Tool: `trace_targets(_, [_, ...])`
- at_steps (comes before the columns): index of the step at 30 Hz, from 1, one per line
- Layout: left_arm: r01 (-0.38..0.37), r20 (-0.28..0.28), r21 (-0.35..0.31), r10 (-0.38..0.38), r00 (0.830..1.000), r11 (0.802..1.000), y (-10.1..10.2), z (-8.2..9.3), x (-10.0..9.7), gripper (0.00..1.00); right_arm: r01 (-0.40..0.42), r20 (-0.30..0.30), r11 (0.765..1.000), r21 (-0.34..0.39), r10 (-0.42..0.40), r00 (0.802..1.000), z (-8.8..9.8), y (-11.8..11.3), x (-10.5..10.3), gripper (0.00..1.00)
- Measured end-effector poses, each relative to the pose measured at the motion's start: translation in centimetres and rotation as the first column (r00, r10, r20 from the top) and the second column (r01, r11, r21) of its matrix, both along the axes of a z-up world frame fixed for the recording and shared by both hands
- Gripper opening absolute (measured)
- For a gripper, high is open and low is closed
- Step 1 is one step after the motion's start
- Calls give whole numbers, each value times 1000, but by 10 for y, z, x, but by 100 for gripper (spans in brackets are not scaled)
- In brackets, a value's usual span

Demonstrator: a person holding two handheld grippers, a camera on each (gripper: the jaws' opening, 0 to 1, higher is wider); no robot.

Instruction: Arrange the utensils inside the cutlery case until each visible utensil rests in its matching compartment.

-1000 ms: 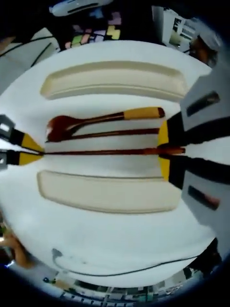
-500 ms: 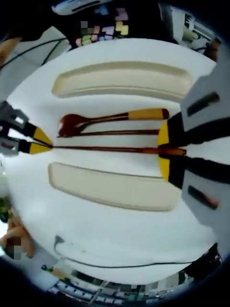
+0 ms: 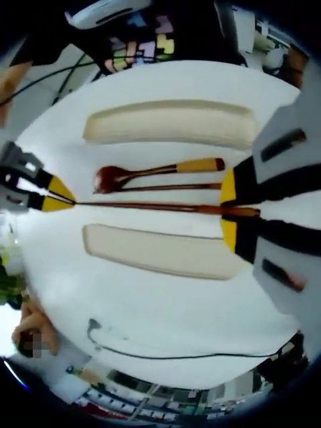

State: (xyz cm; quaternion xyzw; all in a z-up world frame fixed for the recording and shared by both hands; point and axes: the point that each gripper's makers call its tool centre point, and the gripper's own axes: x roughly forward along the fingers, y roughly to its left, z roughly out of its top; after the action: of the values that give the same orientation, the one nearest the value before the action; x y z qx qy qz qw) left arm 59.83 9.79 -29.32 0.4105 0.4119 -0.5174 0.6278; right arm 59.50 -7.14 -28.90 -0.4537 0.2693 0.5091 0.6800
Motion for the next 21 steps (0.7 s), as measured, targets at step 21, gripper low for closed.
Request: trace_targets(21, [47,-2,-2,-47,999,999,-1,23,-50,6,-7,-18,998,58,8,1000,20,-1,-42,0])
